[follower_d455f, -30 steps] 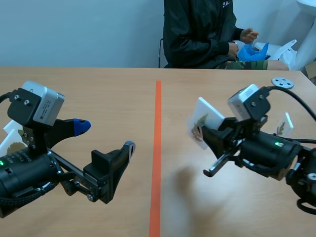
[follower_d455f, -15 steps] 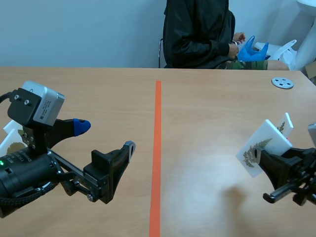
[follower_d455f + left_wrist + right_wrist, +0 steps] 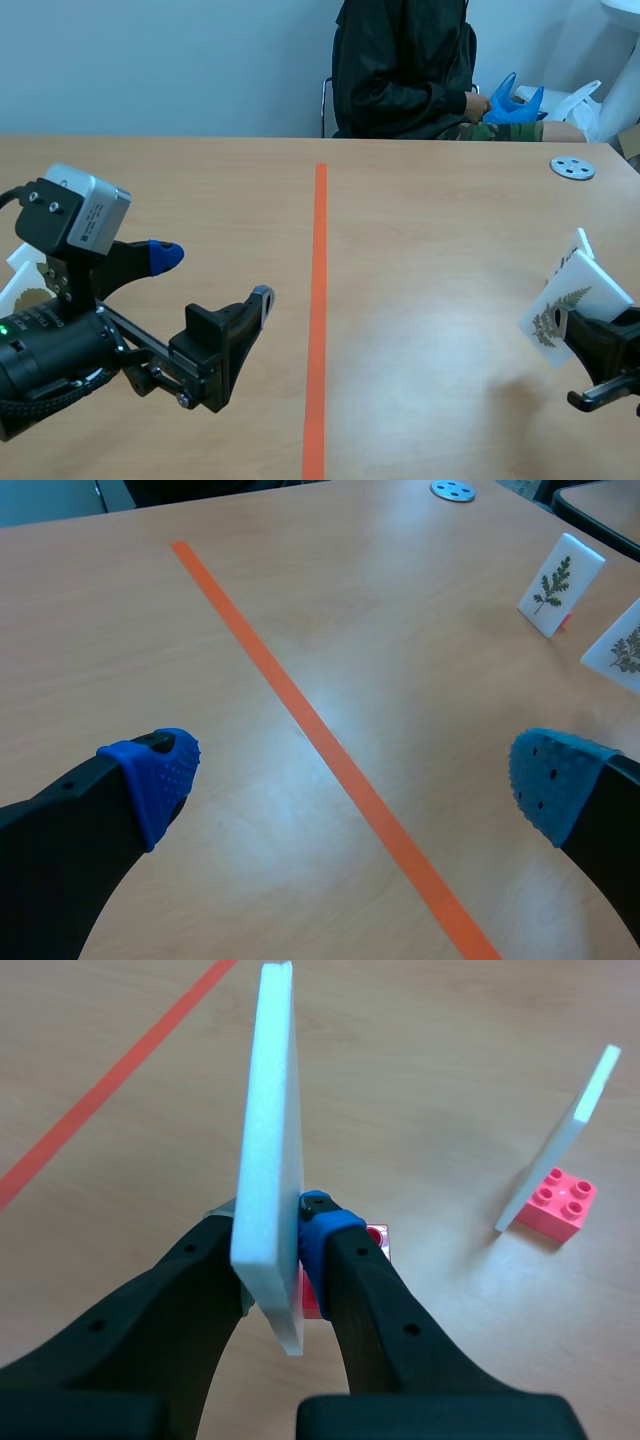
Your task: Sort the leaf by its shape. The table is split by an orange tape line. A compound leaf with several leaflets goes to the left side, a simple leaf with one blade goes to the right side. Return to the home posture when a red brick is placed on the table.
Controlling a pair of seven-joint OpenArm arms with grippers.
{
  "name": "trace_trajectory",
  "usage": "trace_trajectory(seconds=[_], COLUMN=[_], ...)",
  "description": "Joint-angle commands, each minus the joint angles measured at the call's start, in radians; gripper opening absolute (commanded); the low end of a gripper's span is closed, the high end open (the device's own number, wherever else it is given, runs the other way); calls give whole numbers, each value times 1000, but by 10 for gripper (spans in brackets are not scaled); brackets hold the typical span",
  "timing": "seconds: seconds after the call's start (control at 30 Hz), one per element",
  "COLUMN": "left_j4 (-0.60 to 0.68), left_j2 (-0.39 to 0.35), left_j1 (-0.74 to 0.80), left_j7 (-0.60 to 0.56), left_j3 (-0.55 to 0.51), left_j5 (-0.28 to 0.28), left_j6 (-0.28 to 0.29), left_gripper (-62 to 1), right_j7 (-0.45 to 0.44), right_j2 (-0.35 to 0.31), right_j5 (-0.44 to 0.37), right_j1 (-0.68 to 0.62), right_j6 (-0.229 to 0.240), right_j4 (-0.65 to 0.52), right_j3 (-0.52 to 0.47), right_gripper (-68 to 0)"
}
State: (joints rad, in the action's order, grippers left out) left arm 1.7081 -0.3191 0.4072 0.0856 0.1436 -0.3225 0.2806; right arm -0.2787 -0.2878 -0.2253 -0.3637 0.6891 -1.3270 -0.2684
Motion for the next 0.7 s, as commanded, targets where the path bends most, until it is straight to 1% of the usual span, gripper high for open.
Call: trace_trajectory(seconds=[0.0,0.07,0.17,0.23,0.33,0.47,0.67], left_j4=[13,13,13,13,13,13,13], left_j2=[0,0,0,0,0,-2,-3], left_j1=[5,5,5,5,5,5,5], left_j7=[-17,-17,-17,-18,-17,-17,-17], left_j3=[-2,-2,-2,-2,-2,-2,-2], left_j5=[-10,-10,-10,-10,-10,-10,-10], left_j6=[-1,-1,-1,-1,-1,-1,-2], left_gripper=[14,14,14,14,14,14,14], right_j7=[6,49,82,101,116,124,127], right_j2=[-3,-3,-2,-1,0,0,0], right_j5=[-50,-90,-102,-108,-144,-150,-149], right_j1=[10,15,27,41,72,127,221], right_j6=[-41,-95,-141,-151,-156,-204,-214], right_j4=[0,0,1,13,51,120,238], right_j3=[-4,-4,-3,-3,-3,-3,16], right_gripper=[-660,-660,-660,-660,-660,-660,-660])
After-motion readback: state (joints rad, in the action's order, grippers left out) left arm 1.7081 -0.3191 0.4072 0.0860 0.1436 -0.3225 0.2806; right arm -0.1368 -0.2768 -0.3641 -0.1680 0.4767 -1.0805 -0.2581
